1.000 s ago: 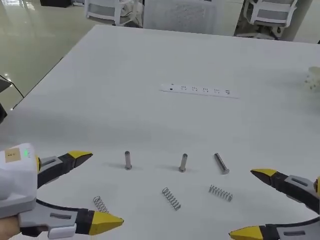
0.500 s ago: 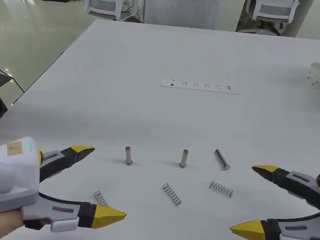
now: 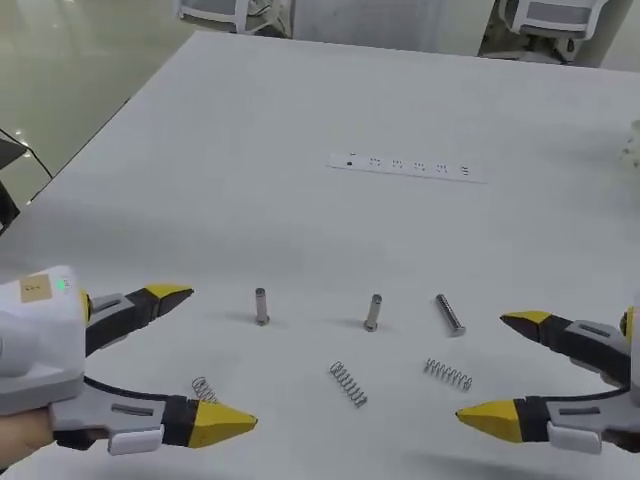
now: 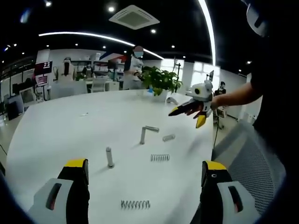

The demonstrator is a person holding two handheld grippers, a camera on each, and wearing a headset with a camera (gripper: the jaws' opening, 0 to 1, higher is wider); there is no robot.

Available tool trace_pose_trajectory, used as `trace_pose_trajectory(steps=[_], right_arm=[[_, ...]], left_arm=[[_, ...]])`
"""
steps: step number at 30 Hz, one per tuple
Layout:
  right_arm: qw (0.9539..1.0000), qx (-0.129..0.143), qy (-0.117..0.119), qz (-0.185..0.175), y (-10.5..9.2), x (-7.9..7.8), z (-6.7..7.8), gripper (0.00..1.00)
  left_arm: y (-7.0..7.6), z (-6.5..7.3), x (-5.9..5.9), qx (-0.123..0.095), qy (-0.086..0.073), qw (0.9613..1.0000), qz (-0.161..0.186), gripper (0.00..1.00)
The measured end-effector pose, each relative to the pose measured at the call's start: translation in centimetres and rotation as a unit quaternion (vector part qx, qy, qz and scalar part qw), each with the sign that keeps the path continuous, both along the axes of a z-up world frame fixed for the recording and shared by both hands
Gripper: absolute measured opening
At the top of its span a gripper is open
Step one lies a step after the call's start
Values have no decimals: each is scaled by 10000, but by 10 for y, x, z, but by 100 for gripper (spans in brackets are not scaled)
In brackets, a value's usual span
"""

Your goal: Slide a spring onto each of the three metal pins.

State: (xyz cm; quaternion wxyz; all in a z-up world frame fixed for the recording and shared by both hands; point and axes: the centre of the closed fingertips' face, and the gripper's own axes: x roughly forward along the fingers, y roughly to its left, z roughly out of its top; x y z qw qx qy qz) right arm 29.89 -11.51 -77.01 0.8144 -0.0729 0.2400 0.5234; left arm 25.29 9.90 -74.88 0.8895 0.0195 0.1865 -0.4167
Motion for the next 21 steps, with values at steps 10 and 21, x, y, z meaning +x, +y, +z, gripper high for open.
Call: trace_pose_trajectory(steps=[10,21], right_arm=[[10000,23,64,-41,3,14,3,82],[9998,19,182,-124,5,24,3,76]], left_arm=[[1,1,1,-3,-13,10000,28,98],[0,0,2,15,-10,10000,10,98]])
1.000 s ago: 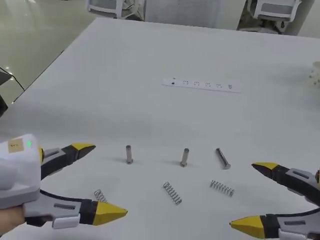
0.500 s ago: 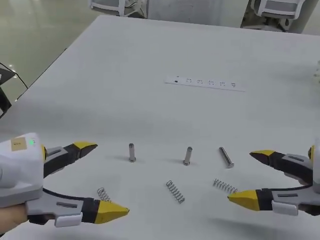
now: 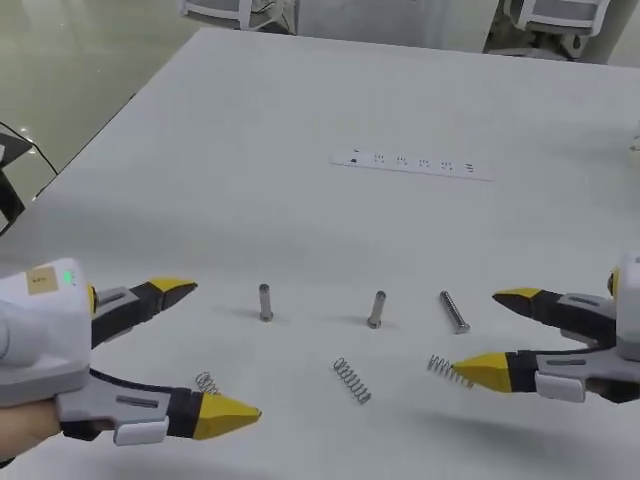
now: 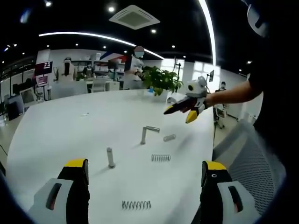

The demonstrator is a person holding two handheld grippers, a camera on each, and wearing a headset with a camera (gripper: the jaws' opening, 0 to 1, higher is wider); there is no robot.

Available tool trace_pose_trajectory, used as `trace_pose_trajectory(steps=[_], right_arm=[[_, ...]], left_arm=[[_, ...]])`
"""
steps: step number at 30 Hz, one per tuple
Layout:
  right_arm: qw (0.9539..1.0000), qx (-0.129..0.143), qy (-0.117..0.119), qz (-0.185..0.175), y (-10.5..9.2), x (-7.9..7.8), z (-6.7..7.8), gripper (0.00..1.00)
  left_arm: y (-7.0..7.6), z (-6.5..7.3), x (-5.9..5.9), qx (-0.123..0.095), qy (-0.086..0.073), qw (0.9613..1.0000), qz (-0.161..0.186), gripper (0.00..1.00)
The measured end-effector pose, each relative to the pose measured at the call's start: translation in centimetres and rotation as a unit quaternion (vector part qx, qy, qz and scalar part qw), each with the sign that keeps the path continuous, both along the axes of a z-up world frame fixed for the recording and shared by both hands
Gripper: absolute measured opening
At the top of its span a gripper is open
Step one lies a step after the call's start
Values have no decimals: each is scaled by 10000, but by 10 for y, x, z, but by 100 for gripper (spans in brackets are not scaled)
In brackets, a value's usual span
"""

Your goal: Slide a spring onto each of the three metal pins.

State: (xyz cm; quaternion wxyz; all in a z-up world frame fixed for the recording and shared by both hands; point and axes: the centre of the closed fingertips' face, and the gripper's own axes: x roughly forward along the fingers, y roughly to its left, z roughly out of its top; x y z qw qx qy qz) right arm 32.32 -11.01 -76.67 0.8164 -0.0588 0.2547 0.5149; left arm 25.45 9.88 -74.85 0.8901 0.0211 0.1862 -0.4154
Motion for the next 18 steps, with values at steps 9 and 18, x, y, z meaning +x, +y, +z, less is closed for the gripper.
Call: trace_pose_trajectory(steps=[9,18], right_arm=[[9997,-141,174,-59,1,11,-6,69],[9988,-306,304,-221,-1,30,-12,60]], left_arm=[[0,-1,0,-4,23,10000,-19,98],[0,-2,0,5,48,10000,-36,98]])
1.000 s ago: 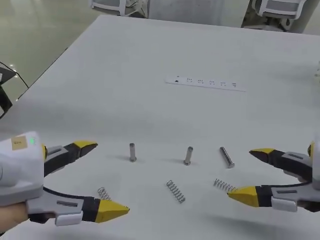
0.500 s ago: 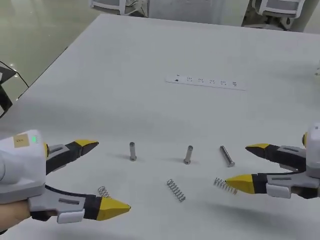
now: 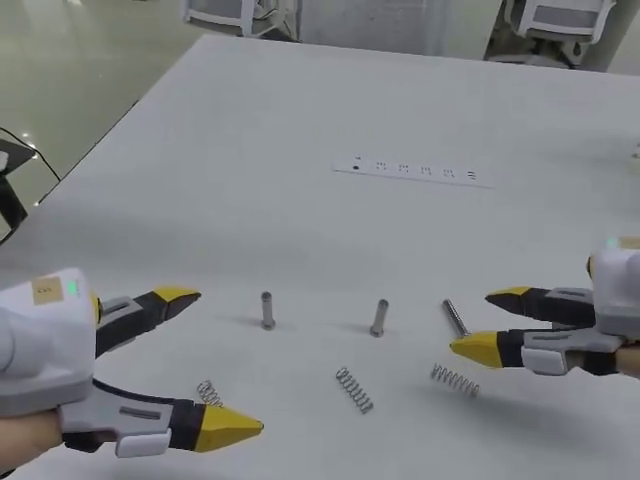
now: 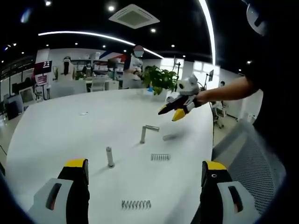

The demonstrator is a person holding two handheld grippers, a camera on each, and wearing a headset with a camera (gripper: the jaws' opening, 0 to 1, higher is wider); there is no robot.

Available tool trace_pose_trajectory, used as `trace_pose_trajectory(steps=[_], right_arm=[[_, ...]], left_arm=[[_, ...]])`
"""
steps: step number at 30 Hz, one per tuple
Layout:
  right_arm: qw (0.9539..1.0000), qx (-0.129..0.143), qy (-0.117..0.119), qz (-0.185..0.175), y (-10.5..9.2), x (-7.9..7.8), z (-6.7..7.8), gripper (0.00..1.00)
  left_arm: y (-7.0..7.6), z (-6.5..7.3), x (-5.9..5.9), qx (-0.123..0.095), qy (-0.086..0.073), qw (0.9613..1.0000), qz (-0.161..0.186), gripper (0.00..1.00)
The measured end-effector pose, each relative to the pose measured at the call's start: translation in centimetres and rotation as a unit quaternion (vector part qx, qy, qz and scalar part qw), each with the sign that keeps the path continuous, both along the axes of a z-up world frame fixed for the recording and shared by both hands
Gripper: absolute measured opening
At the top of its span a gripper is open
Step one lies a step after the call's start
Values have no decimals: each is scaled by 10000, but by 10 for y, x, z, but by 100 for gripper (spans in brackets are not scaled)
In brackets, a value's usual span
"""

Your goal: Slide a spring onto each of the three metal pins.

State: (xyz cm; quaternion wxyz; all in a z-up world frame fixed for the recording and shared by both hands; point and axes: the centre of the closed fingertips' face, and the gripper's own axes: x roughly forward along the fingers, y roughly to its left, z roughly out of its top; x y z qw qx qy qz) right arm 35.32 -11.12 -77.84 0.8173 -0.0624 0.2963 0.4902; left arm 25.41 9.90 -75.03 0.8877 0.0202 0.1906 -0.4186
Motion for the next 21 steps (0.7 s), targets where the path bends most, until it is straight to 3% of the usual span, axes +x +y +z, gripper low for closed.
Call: trace_pose_trajectory(steps=[16,21], right_arm=[[9993,-272,210,-166,3,23,-11,50],[9981,-480,323,-234,2,30,-20,46]], left_arm=[[3,-2,2,5,-21,10000,-9,98],[4,-5,-2,34,16,10000,-66,98]])
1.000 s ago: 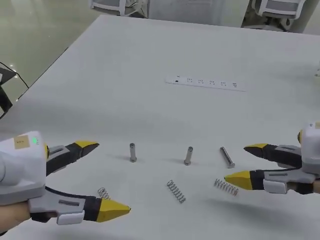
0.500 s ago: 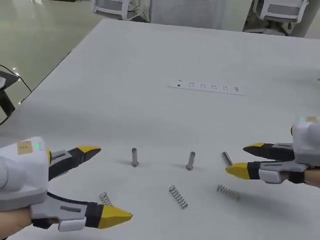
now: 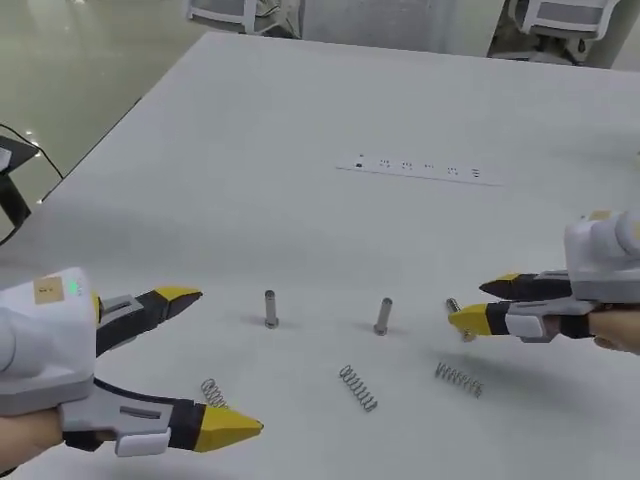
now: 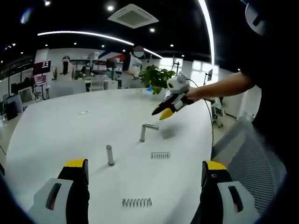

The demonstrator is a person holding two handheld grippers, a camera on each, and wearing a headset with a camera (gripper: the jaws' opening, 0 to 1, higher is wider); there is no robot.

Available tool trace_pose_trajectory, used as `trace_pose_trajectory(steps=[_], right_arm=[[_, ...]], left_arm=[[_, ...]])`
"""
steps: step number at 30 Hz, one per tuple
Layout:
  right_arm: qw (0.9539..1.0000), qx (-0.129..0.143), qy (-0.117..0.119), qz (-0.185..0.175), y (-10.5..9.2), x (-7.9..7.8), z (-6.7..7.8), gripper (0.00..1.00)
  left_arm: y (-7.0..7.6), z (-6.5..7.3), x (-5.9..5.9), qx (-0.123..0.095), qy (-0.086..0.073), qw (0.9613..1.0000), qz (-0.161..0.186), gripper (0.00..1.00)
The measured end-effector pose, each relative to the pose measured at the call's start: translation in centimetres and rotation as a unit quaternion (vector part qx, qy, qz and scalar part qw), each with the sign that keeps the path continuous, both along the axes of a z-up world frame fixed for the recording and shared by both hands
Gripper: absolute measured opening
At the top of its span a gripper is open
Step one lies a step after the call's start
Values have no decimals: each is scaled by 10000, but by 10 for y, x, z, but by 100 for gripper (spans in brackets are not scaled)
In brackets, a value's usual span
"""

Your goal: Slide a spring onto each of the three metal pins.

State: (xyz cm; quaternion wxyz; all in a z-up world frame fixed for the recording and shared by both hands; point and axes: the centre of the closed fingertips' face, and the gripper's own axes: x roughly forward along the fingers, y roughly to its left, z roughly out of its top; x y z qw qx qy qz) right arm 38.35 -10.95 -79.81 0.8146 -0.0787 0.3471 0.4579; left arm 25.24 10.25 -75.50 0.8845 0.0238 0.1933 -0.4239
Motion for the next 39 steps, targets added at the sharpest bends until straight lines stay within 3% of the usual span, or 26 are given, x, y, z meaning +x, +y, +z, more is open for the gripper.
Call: trace_pose_trajectory(steps=[8,15,20,26,39], right_arm=[[9997,-225,104,-72,3,12,-9,41],[9973,-468,404,-392,-3,20,-23,31],[9952,-487,630,-573,-4,24,-29,23],[9921,-639,827,-689,-7,24,-39,19],[9873,-707,1104,-897,-5,25,-45,14]], left_arm=[[3,-1,1,56,-2,10000,36,98],[8,0,2,56,-9,9999,114,98],[10,-2,2,74,29,9999,138,98],[9,-2,1,60,46,9999,153,98],[12,-3,1,75,61,9997,202,98]])
